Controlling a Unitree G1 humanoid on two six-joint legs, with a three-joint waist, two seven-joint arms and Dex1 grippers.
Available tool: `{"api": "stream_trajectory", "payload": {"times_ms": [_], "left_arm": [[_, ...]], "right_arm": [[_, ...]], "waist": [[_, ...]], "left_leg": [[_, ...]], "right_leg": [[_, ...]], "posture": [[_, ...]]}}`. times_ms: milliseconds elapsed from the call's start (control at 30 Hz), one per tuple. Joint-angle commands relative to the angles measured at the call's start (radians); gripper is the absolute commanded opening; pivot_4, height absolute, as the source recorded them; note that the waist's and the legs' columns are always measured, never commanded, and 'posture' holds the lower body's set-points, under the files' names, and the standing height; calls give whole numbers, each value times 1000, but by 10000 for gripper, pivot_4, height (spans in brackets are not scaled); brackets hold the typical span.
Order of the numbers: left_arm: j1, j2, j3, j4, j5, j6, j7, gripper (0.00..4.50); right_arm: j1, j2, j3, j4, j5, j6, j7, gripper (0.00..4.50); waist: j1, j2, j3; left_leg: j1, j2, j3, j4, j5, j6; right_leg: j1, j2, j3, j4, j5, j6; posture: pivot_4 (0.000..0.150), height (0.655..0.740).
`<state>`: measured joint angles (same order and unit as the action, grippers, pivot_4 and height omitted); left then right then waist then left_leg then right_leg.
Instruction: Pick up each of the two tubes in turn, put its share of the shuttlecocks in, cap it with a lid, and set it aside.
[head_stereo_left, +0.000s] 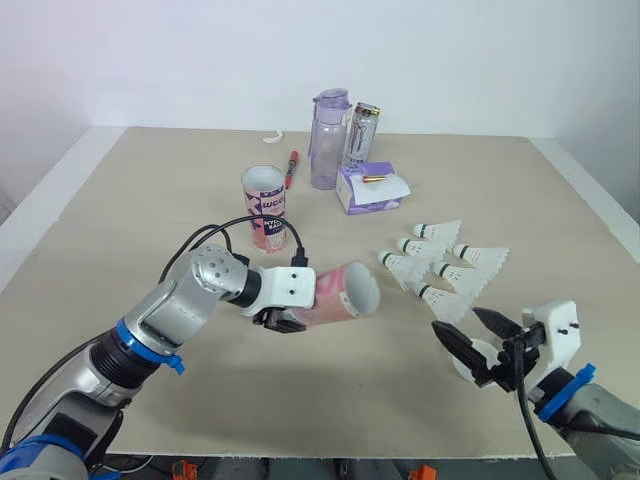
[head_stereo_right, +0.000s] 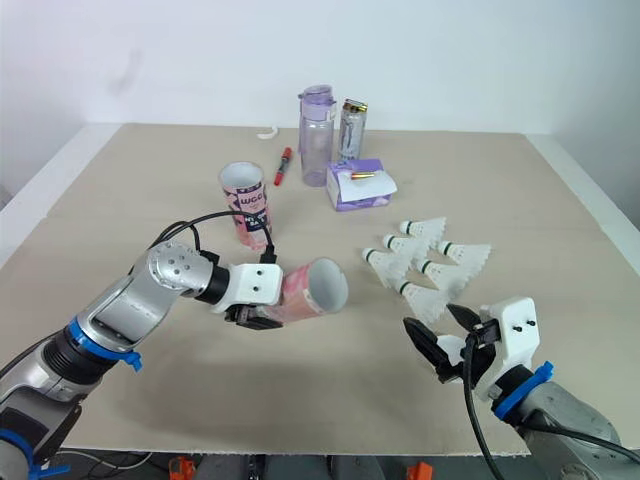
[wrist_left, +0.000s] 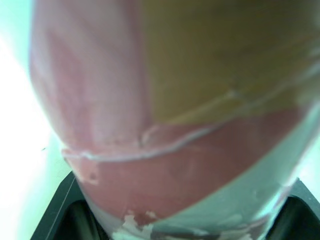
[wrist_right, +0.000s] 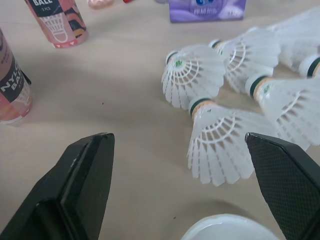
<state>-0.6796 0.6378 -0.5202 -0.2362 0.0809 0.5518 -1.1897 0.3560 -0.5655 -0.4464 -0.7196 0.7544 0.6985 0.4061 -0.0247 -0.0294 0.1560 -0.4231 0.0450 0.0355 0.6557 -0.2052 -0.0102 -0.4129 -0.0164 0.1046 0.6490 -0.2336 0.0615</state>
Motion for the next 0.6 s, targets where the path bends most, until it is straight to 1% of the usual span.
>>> {"api": "stream_trajectory", "payload": {"times_ms": [33,233,600], "left_arm": [[-5,-10,-16,-16,18,19,16,28269],[11,6,-9,-39,18,36,22,28269],[24,18,-10,-61,16,56,37,28269]], "right_arm": [[-33,-2,7,-4,45,48,-35,45000],[-113,12,55,59,23,100,-102,45000],[-203,24,105,106,6,156,-173,45000]], "waist": [[0,0,0],[0,0,0],[0,0,0]], "left_leg": [[0,0,0,0,0,0],[-1,0,0,0,0,0],[-1,0,-1,-1,0,0]], "right_leg": [[0,0,0,0,0,0],[0,0,0,-1,-1,1],[-1,0,0,-1,-1,1]], "posture": [[1500,7400],[1500,7400],[1500,7400]]}}
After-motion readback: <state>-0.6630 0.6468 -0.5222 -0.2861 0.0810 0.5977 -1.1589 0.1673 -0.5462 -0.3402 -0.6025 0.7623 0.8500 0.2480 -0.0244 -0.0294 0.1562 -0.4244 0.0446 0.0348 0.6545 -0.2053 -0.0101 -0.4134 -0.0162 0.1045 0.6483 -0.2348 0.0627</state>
